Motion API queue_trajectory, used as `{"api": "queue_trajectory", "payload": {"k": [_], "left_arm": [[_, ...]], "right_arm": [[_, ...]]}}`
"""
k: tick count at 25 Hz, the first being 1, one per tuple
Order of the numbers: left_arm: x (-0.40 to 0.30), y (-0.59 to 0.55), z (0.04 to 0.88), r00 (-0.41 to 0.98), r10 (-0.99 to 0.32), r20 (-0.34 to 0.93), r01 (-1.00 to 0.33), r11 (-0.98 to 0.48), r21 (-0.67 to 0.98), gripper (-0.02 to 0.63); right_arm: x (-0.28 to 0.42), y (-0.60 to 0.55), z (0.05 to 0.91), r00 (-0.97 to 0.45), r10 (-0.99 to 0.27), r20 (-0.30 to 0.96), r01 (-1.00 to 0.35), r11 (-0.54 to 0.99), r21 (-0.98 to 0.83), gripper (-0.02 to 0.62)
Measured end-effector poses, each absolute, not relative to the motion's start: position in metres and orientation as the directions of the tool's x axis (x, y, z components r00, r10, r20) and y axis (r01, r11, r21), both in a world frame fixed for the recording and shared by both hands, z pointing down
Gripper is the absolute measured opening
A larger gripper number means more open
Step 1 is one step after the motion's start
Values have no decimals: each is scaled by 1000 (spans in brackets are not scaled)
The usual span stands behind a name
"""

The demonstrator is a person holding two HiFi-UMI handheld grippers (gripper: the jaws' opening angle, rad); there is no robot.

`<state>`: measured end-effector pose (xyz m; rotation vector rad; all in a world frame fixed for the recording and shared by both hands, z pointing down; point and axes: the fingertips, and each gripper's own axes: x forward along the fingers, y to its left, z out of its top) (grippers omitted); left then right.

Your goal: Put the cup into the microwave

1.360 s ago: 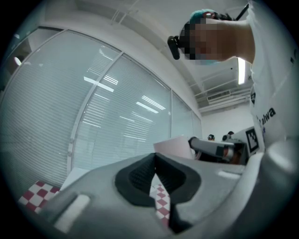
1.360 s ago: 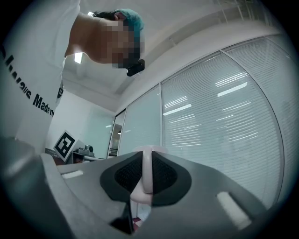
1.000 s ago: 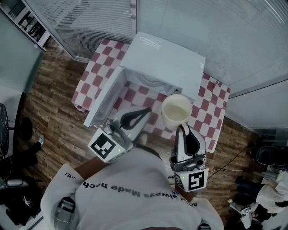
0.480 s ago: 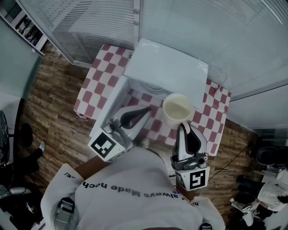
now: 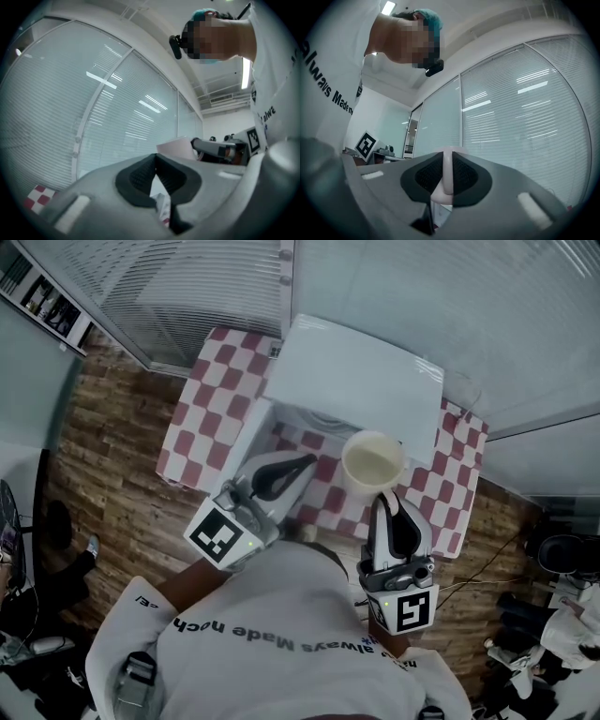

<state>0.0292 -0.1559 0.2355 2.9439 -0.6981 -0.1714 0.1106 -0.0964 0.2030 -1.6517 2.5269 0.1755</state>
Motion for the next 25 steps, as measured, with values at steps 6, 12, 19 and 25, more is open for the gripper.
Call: {"api": "queue_trajectory", "payload": {"k": [6, 12, 19, 25], "left_arm": [[28, -167, 257, 885, -460, -74, -445, -881, 163, 4], [28, -172, 286, 879, -475, -54, -458, -869, 189, 3], [35, -175, 324, 873, -488, -28, -472, -857, 206, 4], [40, -177, 357, 872, -489, -3, -476, -850, 226, 3]], "right_arm": [[109, -106, 229, -389, -913, -126, -921, 390, 23, 37], [110, -106, 263, -390, -917, -86, -920, 391, 3, 37], [116, -107, 306, -380, -924, -47, -924, 381, -26, 37], [117, -114, 346, -371, -929, -21, -927, 371, -51, 37]]}}
